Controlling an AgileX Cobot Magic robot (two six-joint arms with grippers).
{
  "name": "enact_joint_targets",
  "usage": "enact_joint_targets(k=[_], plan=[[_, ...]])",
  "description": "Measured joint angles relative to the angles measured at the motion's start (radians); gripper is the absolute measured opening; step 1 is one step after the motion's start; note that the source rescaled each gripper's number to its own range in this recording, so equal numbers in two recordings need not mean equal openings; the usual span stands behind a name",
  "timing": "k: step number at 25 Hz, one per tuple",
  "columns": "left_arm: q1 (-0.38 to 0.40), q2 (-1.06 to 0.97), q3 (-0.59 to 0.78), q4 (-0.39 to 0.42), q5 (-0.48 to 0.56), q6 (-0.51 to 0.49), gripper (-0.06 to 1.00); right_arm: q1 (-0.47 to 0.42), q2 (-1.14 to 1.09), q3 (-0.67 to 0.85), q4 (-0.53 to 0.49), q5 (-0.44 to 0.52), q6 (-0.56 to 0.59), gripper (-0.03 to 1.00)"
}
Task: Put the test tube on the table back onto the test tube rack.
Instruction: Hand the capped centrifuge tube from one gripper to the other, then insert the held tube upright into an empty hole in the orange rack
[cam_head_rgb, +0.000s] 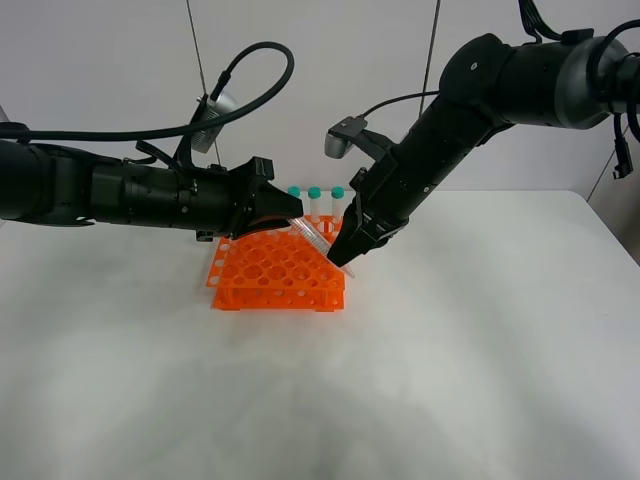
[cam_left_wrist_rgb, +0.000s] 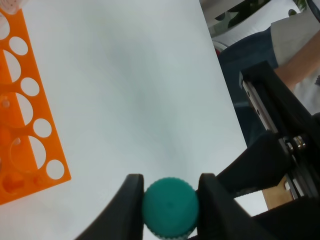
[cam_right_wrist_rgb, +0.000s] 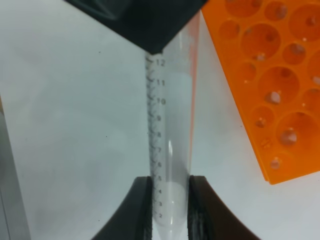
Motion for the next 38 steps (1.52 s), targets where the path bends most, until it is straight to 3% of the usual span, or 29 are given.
enact_joint_targets(k=[4,6,7,8,9,11,14,19,29,33,38], plan=[[0.0,0.0,0.0,0.0,0.002,0.0,0.0,0.0,0.0,0.0,0.0,0.0,0.0,0.03],[0.0,0.0,0.0,0.0,0.004,0.0,0.0,0.0,0.0,0.0,0.0,-0.002,0.0,0.22],[0.0,0.0,0.0,0.0,0.005,0.0,0.0,0.0,0.0,0.0,0.0,-0.003,0.003,0.38],[0.0,0.0,0.0,0.0,0.005,0.0,0.0,0.0,0.0,0.0,0.0,-0.003,0.018,0.69],[0.0,0.0,0.0,0.0,0.005,0.0,0.0,0.0,0.0,0.0,0.0,-0.006,0.034,0.81],[0.0,0.0,0.0,0.0,0.005,0.0,0.0,0.0,-0.01,0.0,-0.014,-0.016,0.08,0.93],[0.0,0.0,0.0,0.0,0.005,0.0,0.0,0.0,-0.051,0.0,-0.104,-0.043,0.203,0.98],[0.0,0.0,0.0,0.0,0.005,-0.007,0.0,-0.039,-0.131,-0.001,-0.313,-0.115,0.529,1.0],[0.0,0.0,0.0,0.003,0.005,-0.025,0.0,-0.255,-0.136,-0.001,-0.577,-0.091,1.001,1.0],[0.0,0.0,0.0,0.003,0.005,-0.026,0.0,-0.317,-0.136,-0.001,-0.605,0.005,1.045,0.98],[0.0,0.0,0.0,0.003,0.005,-0.026,0.0,-0.325,-0.158,-0.001,-0.612,0.174,1.017,0.97]])
